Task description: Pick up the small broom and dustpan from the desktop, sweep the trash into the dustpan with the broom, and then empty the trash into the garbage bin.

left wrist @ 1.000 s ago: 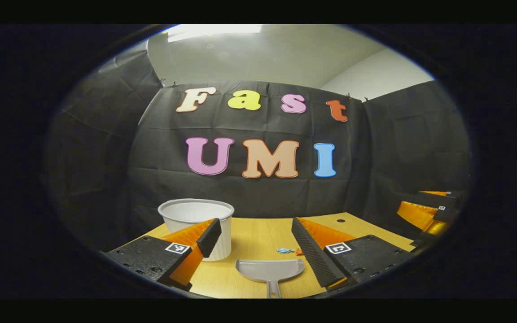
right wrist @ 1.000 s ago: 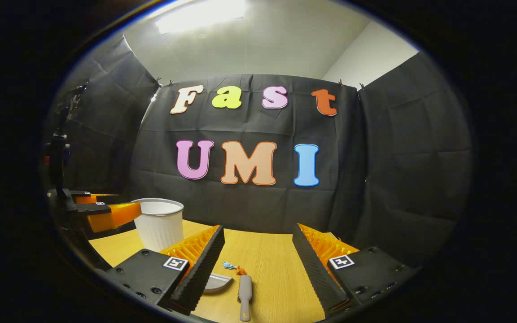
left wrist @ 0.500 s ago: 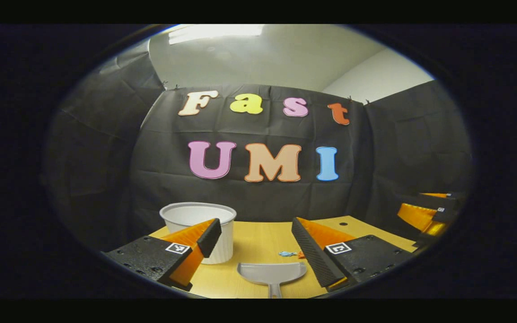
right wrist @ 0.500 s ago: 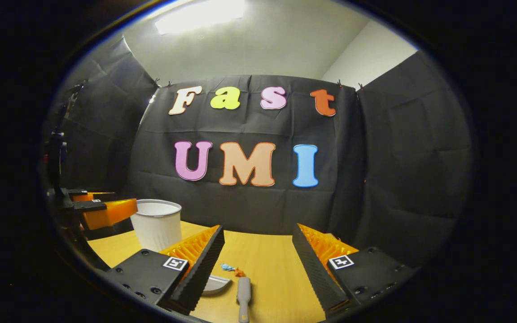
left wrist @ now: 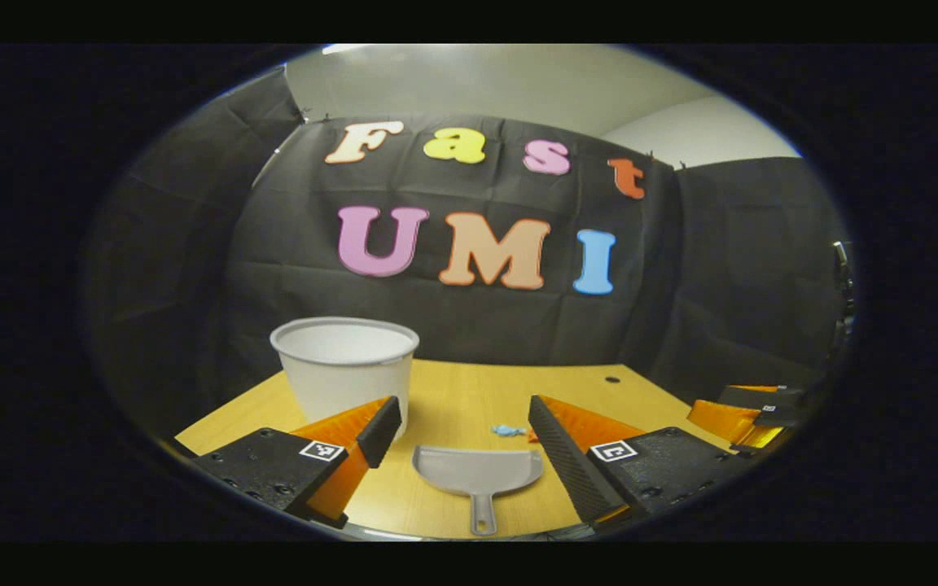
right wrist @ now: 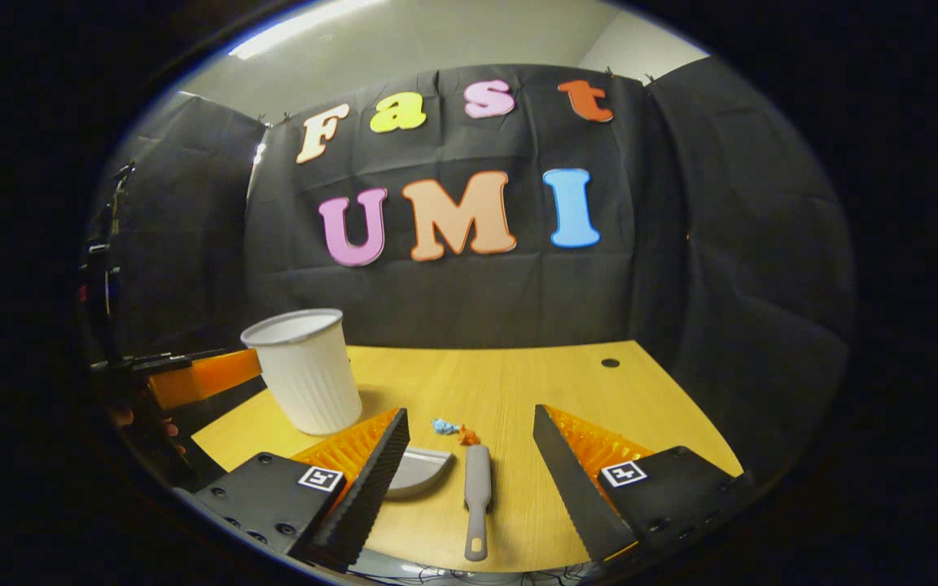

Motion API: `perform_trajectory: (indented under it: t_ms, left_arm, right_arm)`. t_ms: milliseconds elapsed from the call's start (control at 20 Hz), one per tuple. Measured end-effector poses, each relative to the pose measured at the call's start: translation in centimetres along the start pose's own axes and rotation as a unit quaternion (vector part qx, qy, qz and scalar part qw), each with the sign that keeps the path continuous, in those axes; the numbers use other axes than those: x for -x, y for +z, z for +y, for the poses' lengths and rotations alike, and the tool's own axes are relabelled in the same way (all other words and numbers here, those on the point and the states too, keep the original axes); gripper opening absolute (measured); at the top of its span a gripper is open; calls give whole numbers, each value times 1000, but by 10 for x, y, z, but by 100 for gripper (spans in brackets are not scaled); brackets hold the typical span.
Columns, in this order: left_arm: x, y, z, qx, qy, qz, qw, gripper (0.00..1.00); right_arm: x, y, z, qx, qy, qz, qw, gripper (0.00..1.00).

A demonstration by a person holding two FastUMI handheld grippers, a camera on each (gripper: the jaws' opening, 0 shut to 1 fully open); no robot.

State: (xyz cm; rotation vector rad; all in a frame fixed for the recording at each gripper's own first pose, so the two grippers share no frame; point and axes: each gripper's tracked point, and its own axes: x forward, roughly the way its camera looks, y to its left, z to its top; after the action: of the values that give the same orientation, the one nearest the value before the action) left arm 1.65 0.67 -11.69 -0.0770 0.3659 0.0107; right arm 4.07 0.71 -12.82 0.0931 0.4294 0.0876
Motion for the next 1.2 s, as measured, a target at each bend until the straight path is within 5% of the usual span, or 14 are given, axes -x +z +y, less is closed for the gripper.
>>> perform_trajectory:
  t_ms: [100, 350, 700, 1050, 1200]
  left_arm:
    - [-8, -49, -7, 3, -8, 90, 996, 94]
    - [-28, -122, -12, -20, -14, 260, 965, 96]
    - [-45, -185, -11, -49, 2, 396, 917, 96]
    - [-53, -217, -3, -60, 20, 445, 893, 95]
    - [-52, -230, 0, -55, 20, 464, 884, 91]
  right_arm:
    - [-22, -38, 3, 22, 8, 74, 997, 99]
    - [-52, -104, 0, 30, 16, 206, 978, 96]
    - [-84, -161, -11, 17, 6, 333, 943, 99]
    - [-92, -178, -12, 30, 4, 375, 927, 97]
    - [-95, -185, -10, 26, 3, 390, 920, 41]
